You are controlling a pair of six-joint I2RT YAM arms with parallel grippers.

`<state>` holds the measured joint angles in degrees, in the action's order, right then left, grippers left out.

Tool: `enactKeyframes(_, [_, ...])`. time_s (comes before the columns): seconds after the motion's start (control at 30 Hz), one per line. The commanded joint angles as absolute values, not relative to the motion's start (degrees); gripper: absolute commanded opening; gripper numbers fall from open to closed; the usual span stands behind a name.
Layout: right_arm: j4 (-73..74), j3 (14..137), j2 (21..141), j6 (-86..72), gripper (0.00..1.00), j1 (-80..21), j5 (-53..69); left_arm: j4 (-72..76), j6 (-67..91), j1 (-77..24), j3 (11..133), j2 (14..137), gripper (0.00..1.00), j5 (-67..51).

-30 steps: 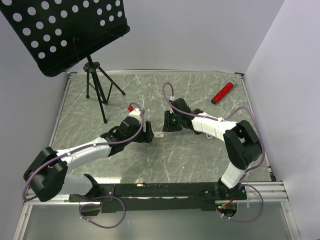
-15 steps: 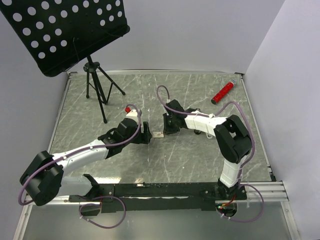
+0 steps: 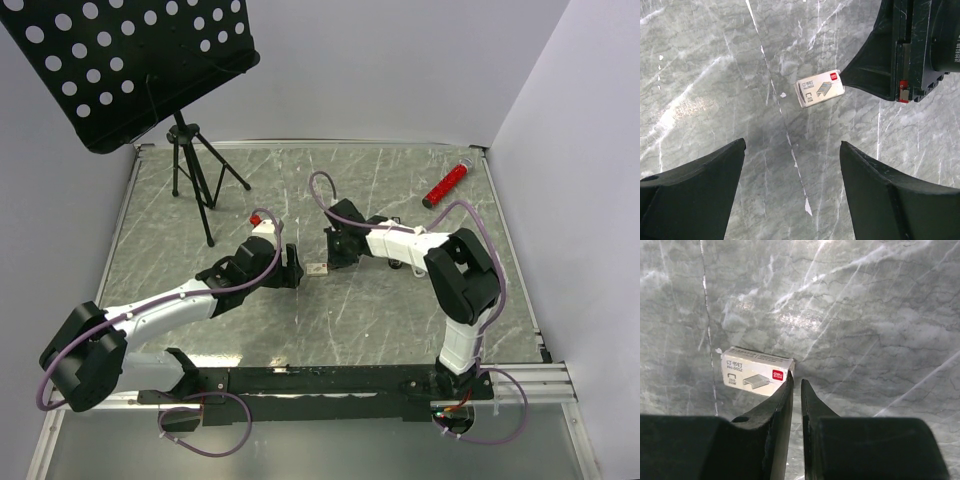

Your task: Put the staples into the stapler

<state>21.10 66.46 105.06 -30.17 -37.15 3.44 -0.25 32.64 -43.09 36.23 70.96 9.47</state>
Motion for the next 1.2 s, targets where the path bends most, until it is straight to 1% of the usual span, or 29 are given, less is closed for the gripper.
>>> enactKeyframes(0.0, [22.06, 69.78, 106.08, -29.62, 0.19, -38.06, 2.99, 0.79, 33.22, -42.89, 36.12, 69.43, 0.81, 9.58])
enactKeyframes(0.6, [26.28, 74.35, 110.21, -28.57, 0.18, -39.11, 0.88, 2.72, 34.98, -42.89, 36.56, 72.51, 0.81, 8.79])
enactKeyframes(0.7, [26.02, 74.09, 109.78, -28.65, 0.15, -39.2, 0.97, 3.86, 37.17, -41.84, 37.44, 74.44, 0.78, 8.27])
enactKeyframes(0.8, [25.93, 74.18, 109.6, -28.74, 0.15, -39.37, 1.14, 5.44, 39.98, -38.86, 38.49, 76.81, 0.76, 5.2])
enactKeyframes(0.93, [25.49, 74.09, 109.34, -28.13, 0.06, -39.55, 1.49, 8.52, 42.45, -35.43, 39.9, 80.41, 0.73, -0.6])
enactKeyframes(1.03, [25.22, 73.92, 108.99, -27.69, 0.03, -39.64, 1.41, 7.74, 42.71, -35.25, 43.23, 84.8, 0.71, -2.71])
enactKeyframes(1.17, [24.96, 73.74, 108.28, -27.16, 0.02, -39.81, 1.49, 8.43, 43.24, -35.24, 46.31, 90.07, 0.68, -5.45])
